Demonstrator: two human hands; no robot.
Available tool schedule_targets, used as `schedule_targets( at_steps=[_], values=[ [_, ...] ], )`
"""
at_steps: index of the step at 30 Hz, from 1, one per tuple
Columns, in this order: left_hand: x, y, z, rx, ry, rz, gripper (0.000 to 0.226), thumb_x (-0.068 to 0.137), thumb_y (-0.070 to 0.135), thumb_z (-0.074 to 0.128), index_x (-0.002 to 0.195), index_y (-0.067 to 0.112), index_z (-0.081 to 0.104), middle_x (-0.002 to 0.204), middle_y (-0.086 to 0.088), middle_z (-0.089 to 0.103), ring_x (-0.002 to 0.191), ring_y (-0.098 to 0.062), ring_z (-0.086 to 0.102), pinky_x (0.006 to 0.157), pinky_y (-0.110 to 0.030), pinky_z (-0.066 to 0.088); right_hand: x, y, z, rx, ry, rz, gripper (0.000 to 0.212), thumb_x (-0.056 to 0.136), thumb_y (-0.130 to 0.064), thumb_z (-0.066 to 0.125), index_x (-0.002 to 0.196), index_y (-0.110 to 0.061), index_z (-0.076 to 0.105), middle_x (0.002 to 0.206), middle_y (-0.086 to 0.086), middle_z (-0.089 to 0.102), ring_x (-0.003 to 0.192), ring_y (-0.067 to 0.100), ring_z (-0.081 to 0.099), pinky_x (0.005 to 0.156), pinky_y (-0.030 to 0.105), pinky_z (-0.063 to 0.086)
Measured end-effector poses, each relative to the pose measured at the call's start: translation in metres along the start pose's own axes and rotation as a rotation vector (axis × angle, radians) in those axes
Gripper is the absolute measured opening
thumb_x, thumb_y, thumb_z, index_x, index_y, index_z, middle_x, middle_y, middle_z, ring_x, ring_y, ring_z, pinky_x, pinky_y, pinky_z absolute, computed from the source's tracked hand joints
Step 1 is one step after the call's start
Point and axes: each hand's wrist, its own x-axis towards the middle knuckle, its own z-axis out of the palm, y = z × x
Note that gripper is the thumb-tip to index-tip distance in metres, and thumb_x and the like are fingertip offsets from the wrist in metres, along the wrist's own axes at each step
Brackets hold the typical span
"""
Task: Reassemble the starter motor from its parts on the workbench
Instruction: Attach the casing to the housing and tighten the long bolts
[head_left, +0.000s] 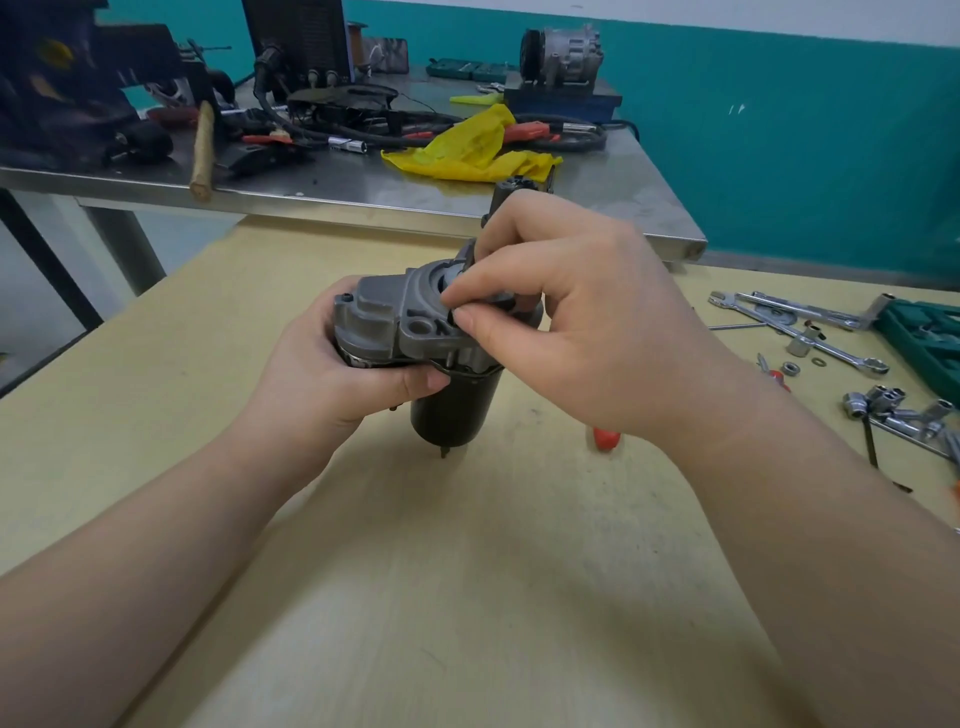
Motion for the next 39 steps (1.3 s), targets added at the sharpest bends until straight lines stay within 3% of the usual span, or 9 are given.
schedule_targets(
  at_steps=[4,8,12,14,22,25,28,34,39],
  values=[
    [0.0,-0.001,-0.001,-0.012,-0.008,0.009,0.073,0.055,0.025,0.097,0.122,0.022,0.069,0.104,-0.004,0.08,0.085,-0.016,0.073,0.061,-0.027,0.057,0.001,-0.003,-0.002,-0.003,-0.044,0.008,0.019,0.098,-0.021,0.072,0.114,-0.027,0.083,0.101,-0.008,0.065,0.093,0.006,0.06,0.081,0.032,0.054],
    [-0.001,-0.001,-0.001,-0.004,0.005,0.009,0.07,0.056,0.026,0.097,0.12,0.023,0.069,0.103,-0.004,0.079,0.083,-0.016,0.071,0.059,-0.028,0.055,0.002,-0.003,-0.006,0.07,-0.069,0.058,0.021,0.1,-0.023,0.07,0.116,-0.029,0.082,0.095,-0.016,0.069,0.091,0.002,0.062,0.077,0.014,0.048],
    [0.0,-0.003,-0.002,0.024,0.014,0.006,0.073,0.057,0.027,0.098,0.124,0.021,0.07,0.109,-0.006,0.08,0.083,-0.016,0.071,0.059,-0.027,0.054,0.006,0.023,-0.021,0.319,0.169,0.25,0.018,0.099,-0.02,0.07,0.103,-0.034,0.079,0.072,-0.026,0.071,0.069,-0.004,0.066,0.061,0.01,0.048],
    [0.0,-0.003,-0.001,0.021,0.016,0.009,0.073,0.057,0.027,0.098,0.124,0.02,0.07,0.109,-0.006,0.08,0.082,-0.014,0.071,0.058,-0.026,0.054,0.007,0.048,-0.026,0.274,0.256,0.369,0.019,0.099,-0.021,0.071,0.096,-0.038,0.078,0.072,-0.022,0.073,0.066,-0.003,0.065,0.06,0.012,0.047],
    [0.0,-0.004,0.0,-0.003,0.019,0.006,0.072,0.056,0.026,0.096,0.122,0.022,0.07,0.107,-0.004,0.08,0.08,-0.013,0.069,0.057,-0.024,0.053,-0.009,0.118,0.012,-0.159,-0.152,0.721,0.02,0.095,-0.022,0.062,0.094,-0.038,0.072,0.096,-0.012,0.069,0.079,0.005,0.062,0.063,0.023,0.047],
    [0.0,-0.005,-0.001,-0.019,0.008,0.012,0.068,0.056,0.025,0.096,0.12,0.027,0.072,0.111,-0.004,0.08,0.083,-0.014,0.07,0.058,-0.025,0.054,-0.013,0.12,0.039,-0.247,-0.248,0.709,0.022,0.095,-0.034,0.061,0.114,-0.037,0.071,0.11,-0.008,0.07,0.097,0.018,0.066,0.08,0.035,0.057],
    [0.0,-0.005,-0.002,-0.009,0.004,0.012,0.07,0.057,0.026,0.096,0.122,0.027,0.072,0.116,-0.006,0.08,0.091,-0.017,0.073,0.061,-0.027,0.056,-0.019,0.124,0.061,-0.417,-0.324,0.592,0.036,0.101,-0.032,0.053,0.136,-0.033,0.063,0.125,-0.002,0.067,0.12,0.025,0.057,0.09,0.04,0.052],
    [0.0,-0.008,-0.004,0.007,0.004,0.013,0.072,0.057,0.027,0.095,0.125,0.022,0.07,0.119,-0.008,0.079,0.096,-0.022,0.072,0.062,-0.03,0.057,-0.023,0.132,0.073,-0.487,-0.34,0.538,0.038,0.104,-0.025,0.049,0.139,-0.032,0.062,0.122,0.003,0.071,0.119,0.029,0.058,0.078,0.038,0.041],
    [0.001,-0.01,-0.006,0.014,-0.004,0.013,0.074,0.058,0.027,0.095,0.128,0.023,0.07,0.119,-0.007,0.079,0.099,-0.026,0.072,0.065,-0.033,0.058,-0.02,0.135,0.052,-0.276,-0.245,0.729,0.031,0.099,-0.034,0.055,0.127,-0.037,0.068,0.116,-0.003,0.071,0.104,0.024,0.066,0.083,0.037,0.055]
  ],
)
